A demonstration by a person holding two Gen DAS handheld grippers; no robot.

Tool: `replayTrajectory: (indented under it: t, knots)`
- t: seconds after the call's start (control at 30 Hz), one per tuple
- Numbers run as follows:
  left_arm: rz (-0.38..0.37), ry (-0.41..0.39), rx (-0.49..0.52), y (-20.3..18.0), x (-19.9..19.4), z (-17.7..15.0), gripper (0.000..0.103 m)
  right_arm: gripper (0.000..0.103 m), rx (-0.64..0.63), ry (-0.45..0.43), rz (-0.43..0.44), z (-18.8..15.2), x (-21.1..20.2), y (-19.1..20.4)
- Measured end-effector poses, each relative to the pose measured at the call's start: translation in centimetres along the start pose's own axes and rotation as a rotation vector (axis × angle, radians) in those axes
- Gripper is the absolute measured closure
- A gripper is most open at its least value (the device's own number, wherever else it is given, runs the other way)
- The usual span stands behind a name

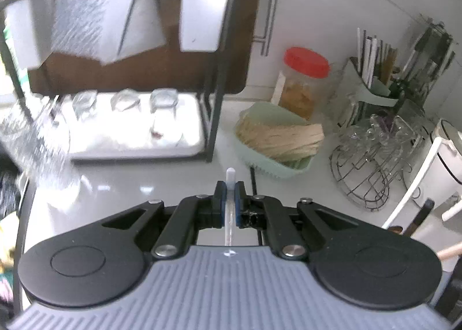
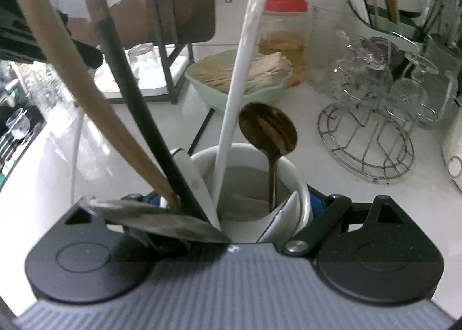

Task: Organize utensils
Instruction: 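Lift the white chopstick upright with the left tool over the mug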

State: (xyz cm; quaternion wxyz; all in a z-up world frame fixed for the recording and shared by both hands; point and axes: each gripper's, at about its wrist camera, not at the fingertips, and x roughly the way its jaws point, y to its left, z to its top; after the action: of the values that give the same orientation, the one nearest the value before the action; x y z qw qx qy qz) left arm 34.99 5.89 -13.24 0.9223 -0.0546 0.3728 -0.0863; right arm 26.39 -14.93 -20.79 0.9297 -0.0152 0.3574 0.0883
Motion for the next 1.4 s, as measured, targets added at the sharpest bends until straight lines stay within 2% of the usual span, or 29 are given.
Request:
replayTrajectory:
  t: [0.17, 0.37, 0.73, 1.03, 1.4]
  knots:
    - [0.005, -0.015, -0.017, -0.4, -1.6, -0.8, 0.096, 0.013, -0.019, 0.005, 0.032, 0.0, 0.0, -0.3]
    - [-0.029, -0.08, 0.006, -2.6, -5.3, -0.6, 0.096, 0.013, -0.053, 0.007, 0.069, 0.0, -0.1, -0.5]
    - [-0.051, -0.161, 0.022, -5.0, -10.3, 0.1, 0.096, 0.013, -0.049, -0.019, 0.074, -0.4, -0.1, -0.6]
    - [-0.073, -0.2, 0.076, -6.2, -13.0, 1.7, 0.096, 0.013, -0.043, -0.031, 0.072, -0.6, -0.3, -0.5]
    - [-0.135, -0.316, 0.131, -8.8, -17.8, 5.0, 0.096, 0.013, -0.036, -0.037, 0.066, -0.8, -0.5, -0.4]
